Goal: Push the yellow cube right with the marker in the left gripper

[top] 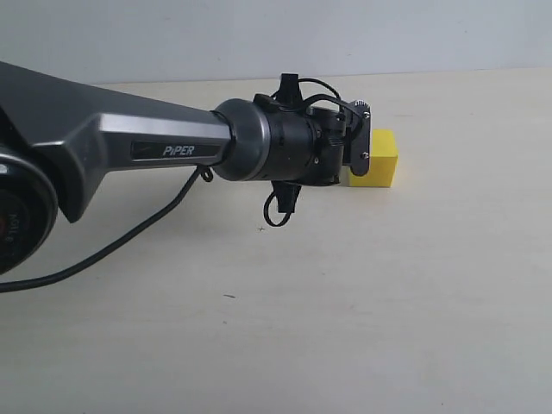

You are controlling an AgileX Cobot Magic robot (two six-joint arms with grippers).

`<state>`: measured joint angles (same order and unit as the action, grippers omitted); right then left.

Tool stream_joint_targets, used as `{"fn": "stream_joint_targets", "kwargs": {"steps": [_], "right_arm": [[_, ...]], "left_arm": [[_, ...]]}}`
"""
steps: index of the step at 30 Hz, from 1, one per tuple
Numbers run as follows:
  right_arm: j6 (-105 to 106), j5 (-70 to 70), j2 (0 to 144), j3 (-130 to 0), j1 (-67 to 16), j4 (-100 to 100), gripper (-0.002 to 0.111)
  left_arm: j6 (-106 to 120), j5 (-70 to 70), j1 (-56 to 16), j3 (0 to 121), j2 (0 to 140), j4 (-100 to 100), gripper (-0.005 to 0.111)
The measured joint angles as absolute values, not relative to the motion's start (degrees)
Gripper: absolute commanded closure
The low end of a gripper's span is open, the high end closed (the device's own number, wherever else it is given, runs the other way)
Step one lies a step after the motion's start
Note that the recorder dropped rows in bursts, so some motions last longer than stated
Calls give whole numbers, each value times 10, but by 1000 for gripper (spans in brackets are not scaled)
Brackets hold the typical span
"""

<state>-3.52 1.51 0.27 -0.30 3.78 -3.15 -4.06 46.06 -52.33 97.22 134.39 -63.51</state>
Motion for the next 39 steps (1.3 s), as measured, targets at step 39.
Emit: {"fn": "stream_joint_targets", "kwargs": {"steps": [39], "right_arm": [[-35, 15, 3, -3, 38, -32, 108]], "left_arm": [[63, 472, -536, 1112, 1400, -490, 107]]}}
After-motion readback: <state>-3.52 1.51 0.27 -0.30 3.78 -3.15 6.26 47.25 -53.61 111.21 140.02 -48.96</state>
